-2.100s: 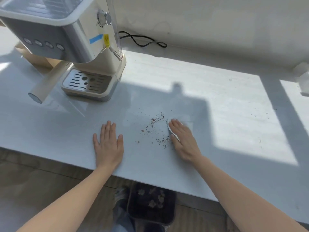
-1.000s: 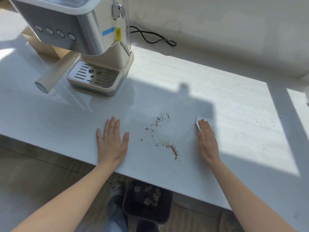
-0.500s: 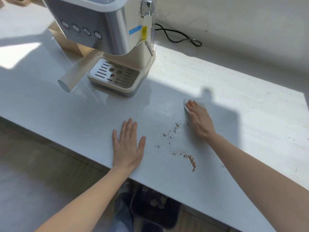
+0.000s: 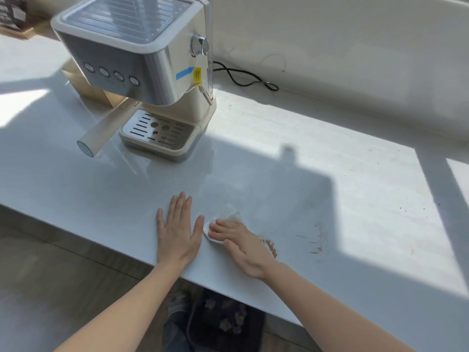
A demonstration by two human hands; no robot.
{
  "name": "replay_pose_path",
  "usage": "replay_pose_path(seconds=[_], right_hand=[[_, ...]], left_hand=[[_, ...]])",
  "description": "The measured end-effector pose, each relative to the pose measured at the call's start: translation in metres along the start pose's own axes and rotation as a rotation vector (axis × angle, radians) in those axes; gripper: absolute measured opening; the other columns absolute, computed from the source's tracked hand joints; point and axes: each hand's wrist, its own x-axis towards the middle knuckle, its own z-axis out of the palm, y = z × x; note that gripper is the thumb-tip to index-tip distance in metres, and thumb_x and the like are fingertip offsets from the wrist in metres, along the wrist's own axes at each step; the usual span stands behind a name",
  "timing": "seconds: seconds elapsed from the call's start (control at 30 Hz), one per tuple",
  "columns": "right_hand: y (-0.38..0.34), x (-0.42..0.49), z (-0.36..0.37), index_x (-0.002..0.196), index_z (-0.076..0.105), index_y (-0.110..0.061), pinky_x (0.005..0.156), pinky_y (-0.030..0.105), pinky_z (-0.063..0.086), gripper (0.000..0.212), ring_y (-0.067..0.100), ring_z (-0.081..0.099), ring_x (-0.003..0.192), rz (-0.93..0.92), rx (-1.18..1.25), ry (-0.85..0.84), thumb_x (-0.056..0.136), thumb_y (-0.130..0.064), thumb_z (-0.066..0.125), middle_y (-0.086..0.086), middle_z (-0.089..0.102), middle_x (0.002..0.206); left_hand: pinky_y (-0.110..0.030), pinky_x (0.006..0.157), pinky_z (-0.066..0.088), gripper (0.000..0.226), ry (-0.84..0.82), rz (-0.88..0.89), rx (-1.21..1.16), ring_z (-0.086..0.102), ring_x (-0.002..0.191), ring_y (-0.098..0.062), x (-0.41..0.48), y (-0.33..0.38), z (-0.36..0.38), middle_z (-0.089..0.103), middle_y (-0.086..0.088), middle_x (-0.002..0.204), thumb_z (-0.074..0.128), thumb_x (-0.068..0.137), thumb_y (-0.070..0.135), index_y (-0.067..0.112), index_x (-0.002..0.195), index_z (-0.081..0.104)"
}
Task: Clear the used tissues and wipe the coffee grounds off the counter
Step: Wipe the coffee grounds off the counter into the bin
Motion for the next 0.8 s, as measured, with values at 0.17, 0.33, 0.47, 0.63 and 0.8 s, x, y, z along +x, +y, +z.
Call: replay_pose_path(seconds=[0.17,0.33,0.47,0.63,0.8], right_hand=[[-0.003,-0.001,0.003,0.141,0.043,-0.02,0.114,0.014,0.006,0.041,-0.004,0.015,0.141,0.11,0.13,0.035,0.102,-0.021,0.028,-0.011,0.032,0.152],[0.019,0.035,-0.022,0.149,0.017,-0.016,0.115,0.02,-0.006,0.047,0.007,-0.001,0.146,0.28,0.094,0.193,0.103,-0.025,0.024,-0.006,0.008,0.158],[0.042,0.081,-0.053,0.148,0.019,-0.009,0.116,0.026,-0.005,0.045,0.018,0.002,0.147,0.337,-0.011,0.257,0.103,-0.018,0.025,0.007,0.01,0.159],[0.05,0.134,-0.067,0.146,0.027,-0.008,0.115,0.027,0.0,0.044,0.021,0.008,0.147,0.272,-0.102,0.226,0.103,-0.015,0.026,0.011,0.015,0.158],[0.041,0.151,-0.06,0.146,0.026,-0.009,0.115,0.03,0.002,0.044,0.022,0.007,0.147,0.149,-0.192,0.077,0.103,-0.015,0.027,0.009,0.014,0.158]], left_hand=[[-0.039,0.118,-0.006,0.074,-0.001,-0.007,-0.022,-0.002,0.144,-0.005,-0.001,0.0,-0.001,0.011,0.005,0.159,0.004,0.086,0.056,0.019,0.149,0.018],[-0.036,0.118,-0.011,0.073,-0.01,-0.004,-0.031,-0.007,0.143,-0.003,-0.001,0.0,-0.003,0.007,0.006,0.159,0.003,0.087,0.057,0.021,0.149,0.014],[-0.035,0.117,-0.013,0.073,-0.029,-0.01,-0.032,-0.01,0.144,-0.004,-0.001,-0.001,-0.004,0.003,0.008,0.159,0.0,0.087,0.058,0.022,0.15,0.009],[-0.036,0.117,-0.015,0.071,-0.04,-0.014,-0.006,-0.016,0.143,-0.003,-0.001,-0.002,-0.003,-0.003,0.009,0.159,0.0,0.088,0.058,0.024,0.15,0.004],[-0.035,0.116,-0.015,0.069,-0.023,-0.015,-0.033,-0.016,0.142,0.0,-0.001,-0.003,-0.001,-0.004,0.01,0.159,-0.003,0.088,0.06,0.026,0.147,-0.006]])
